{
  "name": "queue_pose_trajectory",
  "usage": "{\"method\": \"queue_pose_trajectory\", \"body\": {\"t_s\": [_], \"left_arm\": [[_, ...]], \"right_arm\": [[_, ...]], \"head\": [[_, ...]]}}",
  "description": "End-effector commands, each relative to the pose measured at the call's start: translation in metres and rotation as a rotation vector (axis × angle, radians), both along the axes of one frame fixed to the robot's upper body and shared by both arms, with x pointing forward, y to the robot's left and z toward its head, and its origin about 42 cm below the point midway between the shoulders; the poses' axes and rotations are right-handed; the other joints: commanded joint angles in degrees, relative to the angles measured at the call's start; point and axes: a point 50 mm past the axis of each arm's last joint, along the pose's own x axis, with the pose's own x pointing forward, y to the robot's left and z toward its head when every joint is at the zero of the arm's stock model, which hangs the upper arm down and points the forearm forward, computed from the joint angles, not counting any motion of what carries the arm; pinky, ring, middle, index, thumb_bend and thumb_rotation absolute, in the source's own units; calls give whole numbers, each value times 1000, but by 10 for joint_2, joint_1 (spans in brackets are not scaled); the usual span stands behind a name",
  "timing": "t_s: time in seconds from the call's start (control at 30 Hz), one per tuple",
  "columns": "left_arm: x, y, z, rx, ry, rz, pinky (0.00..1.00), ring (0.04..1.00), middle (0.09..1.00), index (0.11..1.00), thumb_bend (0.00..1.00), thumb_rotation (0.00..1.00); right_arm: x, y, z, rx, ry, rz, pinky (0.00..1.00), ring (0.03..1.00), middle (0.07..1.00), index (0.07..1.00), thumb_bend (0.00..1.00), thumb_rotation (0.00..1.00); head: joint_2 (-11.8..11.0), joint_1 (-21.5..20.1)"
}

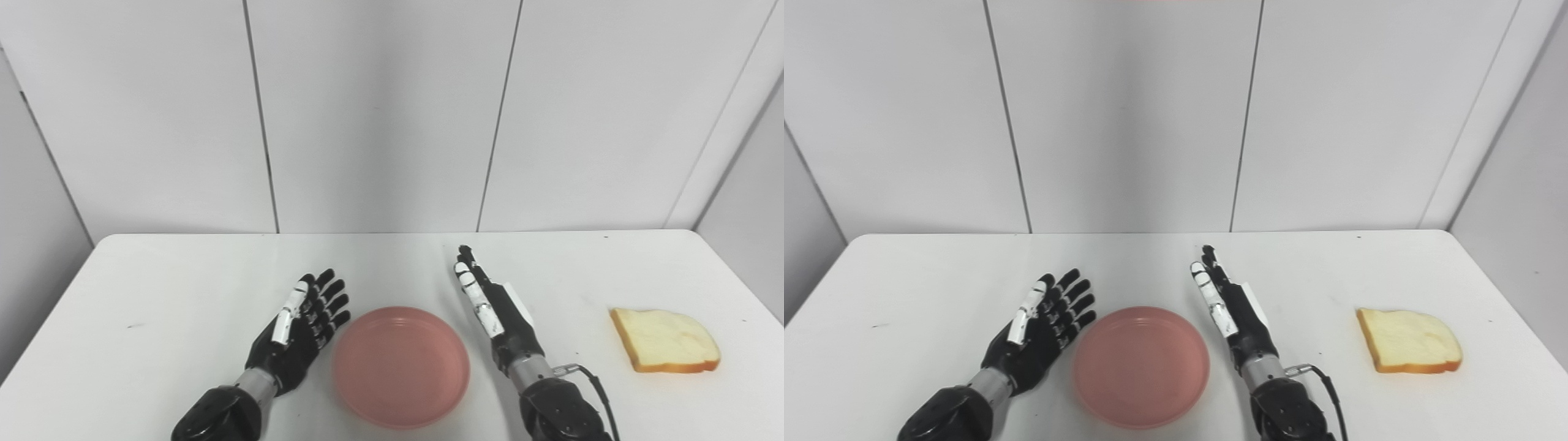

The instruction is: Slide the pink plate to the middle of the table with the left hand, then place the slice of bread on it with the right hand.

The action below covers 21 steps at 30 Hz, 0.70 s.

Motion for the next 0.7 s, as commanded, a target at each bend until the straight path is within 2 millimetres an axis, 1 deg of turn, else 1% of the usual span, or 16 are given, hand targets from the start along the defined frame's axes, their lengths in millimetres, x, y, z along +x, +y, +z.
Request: {"method": "queue_pose_trajectory", "body": {"t_s": [0.0,0.03,0.07,0.1,0.2,0.23,0.27,0.3,0.37,0.47,0.5,0.53,0.57,0.6,0.63,0.67], "left_arm": [[11,1,19,-2,-92,7,1000,999,1000,1000,369,1000],[13,2,19,0,-94,15,1000,998,1000,1000,367,1000],[14,2,18,2,-95,20,1000,996,1000,1000,363,1000],[14,3,19,7,-104,28,1000,995,1000,1000,363,1000],[13,6,22,22,-135,50,1000,999,999,997,360,1000],[12,8,23,31,-147,60,1000,998,999,994,361,1000],[12,9,24,37,-156,67,997,992,994,987,364,1000],[11,11,26,46,-165,76,997,985,988,983,374,1000],[10,15,29,49,-172,88,999,983,986,982,382,1000],[7,21,33,47,-185,88,1000,984,986,978,394,1000],[6,23,34,50,-193,84,1000,992,995,988,399,1000],[6,26,35,50,-198,82,1000,997,998,993,403,1000],[6,27,36,51,-201,81,1000,999,1000,996,406,1000],[5,30,37,48,-201,82,1000,999,1000,996,407,1000],[5,33,38,43,-199,78,1000,997,1000,994,411,1000],[5,35,38,39,-198,74,1000,998,1000,993,420,1000]], "right_arm": [[10,0,30,-11,-137,9,1000,989,997,995,302,1000],[12,-2,35,-28,-154,7,997,989,997,996,326,1000],[12,-4,38,-39,-166,6,988,983,995,999,367,1000],[12,-7,43,-62,-190,4,987,982,995,999,371,1000],[10,-15,59,-124,-254,-3,962,972,994,1000,460,927],[9,-18,66,-155,-277,-7,958,972,993,1000,484,912],[8,-20,70,-177,-293,-10,947,969,988,1000,514,909],[7,-23,78,-227,-321,-16,911,957,978,993,539,913],[5,-30,96,-338,-376,-26,885,948,971,988,558,917],[3,-41,120,-440,-426,-26,884,940,960,978,613,877],[2,-44,126,-460,-435,-23,882,940,963,976,651,822],[1,-50,135,-496,-449,-19,875,933,959,975,692,764],[1,-54,142,-521,-458,-16,868,925,955,973,725,716],[0,-58,149,-558,-460,-8,867,924,954,973,730,710],[-1,-63,158,-607,-459,2,869,923,950,973,779,647],[-2,-66,163,-637,-456,8,862,917,943,969,817,608]], "head": [[-7,-6],[-16,-14],[-16,-14],[-16,-14],[-13,-27],[-7,-36],[-7,-36],[0,-51],[5,-64],[15,-85],[16,-87],[20,-98],[20,-98],[28,-114],[31,-120],[32,-122]]}}
